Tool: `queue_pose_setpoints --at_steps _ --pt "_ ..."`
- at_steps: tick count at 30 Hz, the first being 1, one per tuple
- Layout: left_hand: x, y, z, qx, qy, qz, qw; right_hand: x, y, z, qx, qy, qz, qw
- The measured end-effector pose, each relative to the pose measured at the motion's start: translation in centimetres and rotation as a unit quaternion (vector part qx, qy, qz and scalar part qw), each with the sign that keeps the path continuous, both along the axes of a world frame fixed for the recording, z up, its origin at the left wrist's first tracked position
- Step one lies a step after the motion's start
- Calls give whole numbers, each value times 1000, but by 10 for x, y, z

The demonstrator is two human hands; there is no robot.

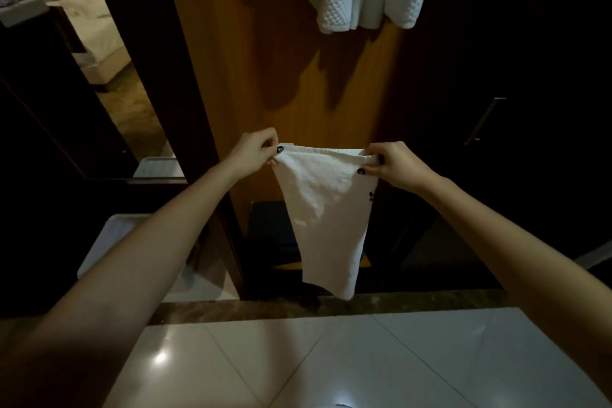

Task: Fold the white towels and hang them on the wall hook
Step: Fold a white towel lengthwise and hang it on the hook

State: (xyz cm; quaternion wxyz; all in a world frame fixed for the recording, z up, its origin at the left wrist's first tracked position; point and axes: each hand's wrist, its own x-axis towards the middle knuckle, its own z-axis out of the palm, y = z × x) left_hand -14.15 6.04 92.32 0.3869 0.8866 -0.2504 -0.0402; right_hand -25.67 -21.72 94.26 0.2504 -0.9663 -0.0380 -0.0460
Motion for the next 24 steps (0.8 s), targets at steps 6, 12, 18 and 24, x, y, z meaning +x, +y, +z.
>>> queue_pose_setpoints --at_steps 6,12,18,24 --pt "-3 -16 -1 46 -19 -18 999 -13 -21 8 -91 0 -6 996" --pt "-9 -23 2 66 -27 -7 997 -23 -27 13 -152 0 11 988" --pt "-5 -29 14 158 2 -14 987 -24 -20 14 -169 -76 12 983" --pt "-6 -28 6 101 72 -4 992 -20 -20 21 -92 -75 -2 993"
